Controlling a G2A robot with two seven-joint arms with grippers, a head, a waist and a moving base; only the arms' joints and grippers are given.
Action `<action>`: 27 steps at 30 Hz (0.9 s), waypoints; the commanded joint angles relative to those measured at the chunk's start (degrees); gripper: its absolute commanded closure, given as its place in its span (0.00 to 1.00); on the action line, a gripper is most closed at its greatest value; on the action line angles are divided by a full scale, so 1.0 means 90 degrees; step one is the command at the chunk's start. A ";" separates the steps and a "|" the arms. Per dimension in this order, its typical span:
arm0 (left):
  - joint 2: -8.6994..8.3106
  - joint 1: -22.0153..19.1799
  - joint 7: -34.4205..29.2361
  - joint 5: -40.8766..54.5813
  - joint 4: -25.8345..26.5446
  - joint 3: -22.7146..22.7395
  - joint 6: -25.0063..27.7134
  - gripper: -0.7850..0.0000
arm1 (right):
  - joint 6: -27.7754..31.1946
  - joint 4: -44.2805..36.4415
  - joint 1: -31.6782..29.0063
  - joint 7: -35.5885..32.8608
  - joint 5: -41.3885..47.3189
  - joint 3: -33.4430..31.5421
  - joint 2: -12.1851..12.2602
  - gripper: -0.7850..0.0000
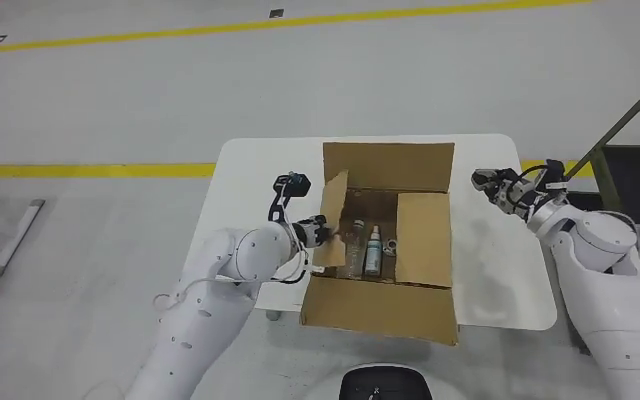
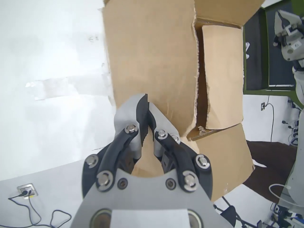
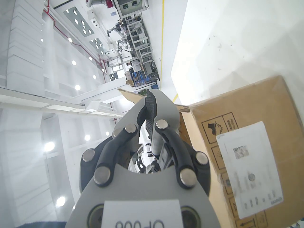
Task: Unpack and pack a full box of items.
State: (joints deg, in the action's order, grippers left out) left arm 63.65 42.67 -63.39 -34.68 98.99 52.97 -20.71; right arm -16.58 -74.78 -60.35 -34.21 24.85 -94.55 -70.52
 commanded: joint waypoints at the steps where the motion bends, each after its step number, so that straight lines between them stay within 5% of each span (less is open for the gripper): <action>1: 0.0076 -0.0145 -0.0001 0.0064 -0.0124 -0.0253 0.0074 1.00 | 0.0030 0.0184 0.0176 0.0091 -0.0061 0.0113 -0.0004 1.00; 11: 0.0307 -0.0551 -0.0113 0.0142 -0.0651 -0.0803 0.0115 1.00 | 0.0179 0.0930 0.1086 0.0065 -0.0624 0.0797 -0.0020 1.00; 27: 0.0442 -0.0650 -0.0166 0.0242 -0.0963 -0.0864 0.0216 1.00 | 0.0641 0.1610 0.1639 -0.0746 -0.0804 0.0932 0.0094 1.00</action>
State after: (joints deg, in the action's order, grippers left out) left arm 67.57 36.86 -64.92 -32.50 90.44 45.20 -18.82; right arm -11.04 -60.40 -45.58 -41.81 18.00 -85.93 -69.76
